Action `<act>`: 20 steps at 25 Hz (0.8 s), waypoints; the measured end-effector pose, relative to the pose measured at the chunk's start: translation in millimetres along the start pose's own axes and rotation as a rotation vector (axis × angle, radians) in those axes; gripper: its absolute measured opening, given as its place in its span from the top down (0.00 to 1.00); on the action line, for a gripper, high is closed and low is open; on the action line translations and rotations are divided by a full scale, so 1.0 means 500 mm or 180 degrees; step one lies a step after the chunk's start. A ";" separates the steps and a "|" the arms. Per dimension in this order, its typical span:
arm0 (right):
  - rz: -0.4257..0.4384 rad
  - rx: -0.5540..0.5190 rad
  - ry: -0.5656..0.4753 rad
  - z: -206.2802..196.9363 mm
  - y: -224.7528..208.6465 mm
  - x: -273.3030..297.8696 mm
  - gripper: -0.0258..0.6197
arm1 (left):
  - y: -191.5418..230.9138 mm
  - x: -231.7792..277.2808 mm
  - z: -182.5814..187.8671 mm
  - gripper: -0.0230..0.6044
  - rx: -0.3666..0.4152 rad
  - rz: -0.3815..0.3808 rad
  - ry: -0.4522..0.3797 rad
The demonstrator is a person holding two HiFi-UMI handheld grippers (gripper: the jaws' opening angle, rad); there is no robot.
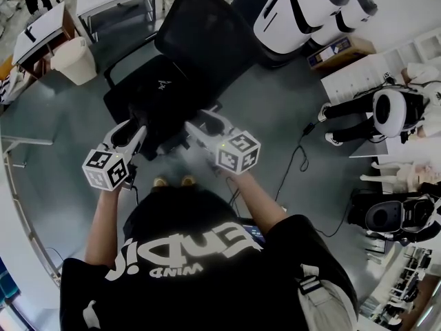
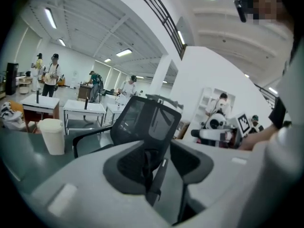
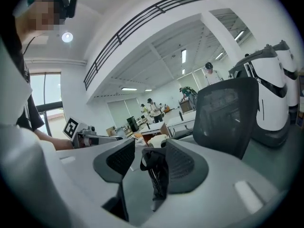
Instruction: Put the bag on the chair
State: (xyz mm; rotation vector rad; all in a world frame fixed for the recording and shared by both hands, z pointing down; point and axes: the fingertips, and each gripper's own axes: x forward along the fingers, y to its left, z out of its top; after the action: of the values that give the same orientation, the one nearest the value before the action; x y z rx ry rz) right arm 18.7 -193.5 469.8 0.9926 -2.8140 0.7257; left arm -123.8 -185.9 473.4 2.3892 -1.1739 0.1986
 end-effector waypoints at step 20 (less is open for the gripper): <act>-0.0823 -0.0146 -0.0196 -0.029 0.021 -0.185 0.96 | -0.009 -0.153 -0.062 0.94 -0.0119 0.0604 -0.0312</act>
State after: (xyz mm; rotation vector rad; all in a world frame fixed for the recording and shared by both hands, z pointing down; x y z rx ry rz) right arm 84.3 -126.6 458.2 1.3582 -2.6650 0.6069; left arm -165.8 -114.4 474.1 2.2771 -1.4381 0.1200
